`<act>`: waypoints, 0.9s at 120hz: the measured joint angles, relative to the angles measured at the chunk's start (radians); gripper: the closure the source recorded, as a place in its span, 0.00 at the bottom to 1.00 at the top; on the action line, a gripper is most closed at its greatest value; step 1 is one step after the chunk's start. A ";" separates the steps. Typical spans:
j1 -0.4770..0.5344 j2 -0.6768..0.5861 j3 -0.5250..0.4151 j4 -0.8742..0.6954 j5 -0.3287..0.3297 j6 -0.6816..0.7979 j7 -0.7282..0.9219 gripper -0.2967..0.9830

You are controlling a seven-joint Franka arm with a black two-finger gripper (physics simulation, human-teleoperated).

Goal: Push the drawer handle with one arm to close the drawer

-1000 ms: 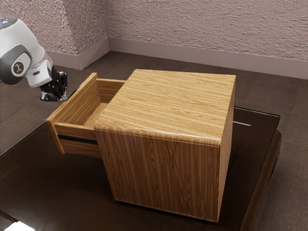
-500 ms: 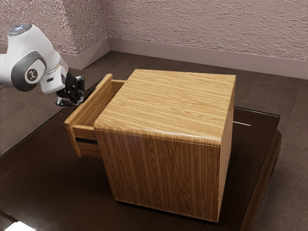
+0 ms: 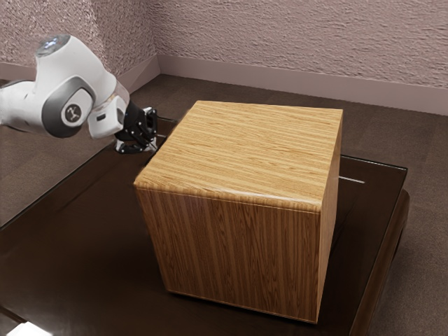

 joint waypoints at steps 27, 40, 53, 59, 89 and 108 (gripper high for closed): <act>0.004 0.013 0.000 0.009 0.000 -0.044 -0.010 0.85; 0.028 -0.004 -0.019 0.070 0.045 -0.171 -0.038 0.85; 0.035 -0.023 -0.033 0.247 0.111 -0.338 -0.098 0.84; 0.033 -0.024 -0.070 0.364 0.147 -0.434 -0.143 0.80; 0.021 -0.027 -0.103 0.491 0.239 -0.745 -0.475 0.42; 0.018 -0.019 -0.100 0.474 0.256 -0.819 -0.656 0.32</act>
